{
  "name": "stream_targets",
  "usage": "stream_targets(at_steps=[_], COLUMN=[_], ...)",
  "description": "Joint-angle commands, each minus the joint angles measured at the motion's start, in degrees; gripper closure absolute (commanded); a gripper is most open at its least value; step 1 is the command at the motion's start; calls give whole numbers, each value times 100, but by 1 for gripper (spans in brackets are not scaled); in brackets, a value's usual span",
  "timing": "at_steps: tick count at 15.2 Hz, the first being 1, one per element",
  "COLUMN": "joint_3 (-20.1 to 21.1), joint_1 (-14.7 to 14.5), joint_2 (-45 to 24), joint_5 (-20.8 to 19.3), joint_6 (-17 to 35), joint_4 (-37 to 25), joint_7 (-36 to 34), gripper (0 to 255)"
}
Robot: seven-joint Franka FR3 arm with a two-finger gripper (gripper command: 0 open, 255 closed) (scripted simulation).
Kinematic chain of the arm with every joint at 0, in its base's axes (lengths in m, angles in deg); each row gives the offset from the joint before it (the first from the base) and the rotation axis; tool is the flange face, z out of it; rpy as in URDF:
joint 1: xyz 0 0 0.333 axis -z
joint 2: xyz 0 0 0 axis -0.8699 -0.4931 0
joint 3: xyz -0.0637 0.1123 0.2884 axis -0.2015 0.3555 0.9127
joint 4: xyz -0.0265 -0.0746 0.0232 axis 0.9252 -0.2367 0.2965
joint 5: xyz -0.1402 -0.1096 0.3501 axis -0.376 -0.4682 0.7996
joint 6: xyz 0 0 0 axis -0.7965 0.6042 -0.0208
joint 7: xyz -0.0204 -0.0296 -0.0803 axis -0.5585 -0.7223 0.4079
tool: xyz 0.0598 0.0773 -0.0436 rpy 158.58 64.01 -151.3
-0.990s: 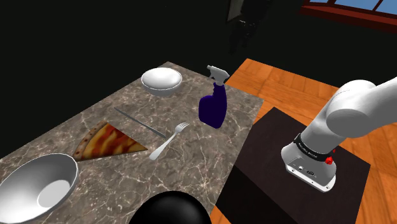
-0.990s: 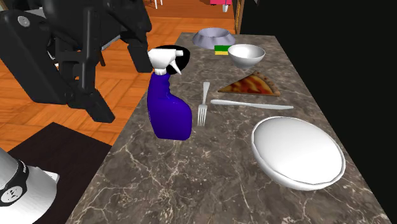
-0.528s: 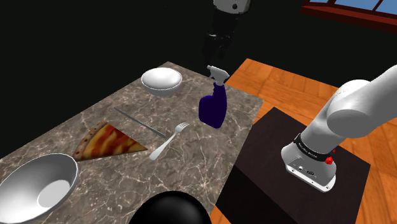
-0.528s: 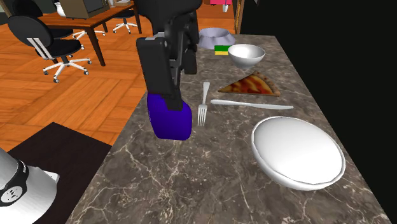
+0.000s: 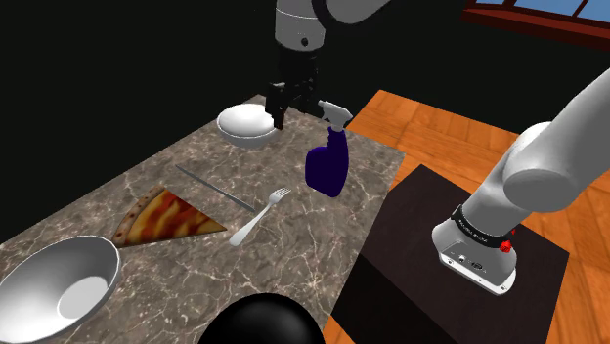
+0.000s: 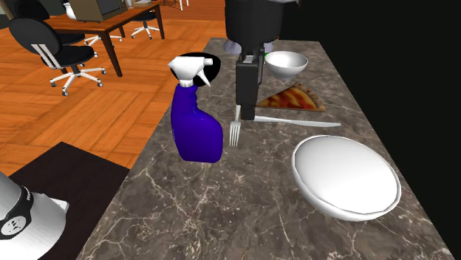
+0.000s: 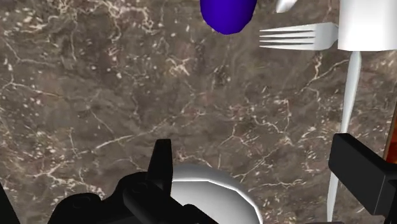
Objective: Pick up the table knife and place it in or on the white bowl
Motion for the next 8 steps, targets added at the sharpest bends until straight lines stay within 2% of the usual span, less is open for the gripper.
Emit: stream_targets(at_steps=[1,8], joint_3=[180,446], joint_1=[-65,-569], joint_2=[-479,-2168], joint_5=[-231,-1174], joint_6=[85,29], joint_4=[-295,-1577], joint_7=[-309,-1272], gripper=[0,0])
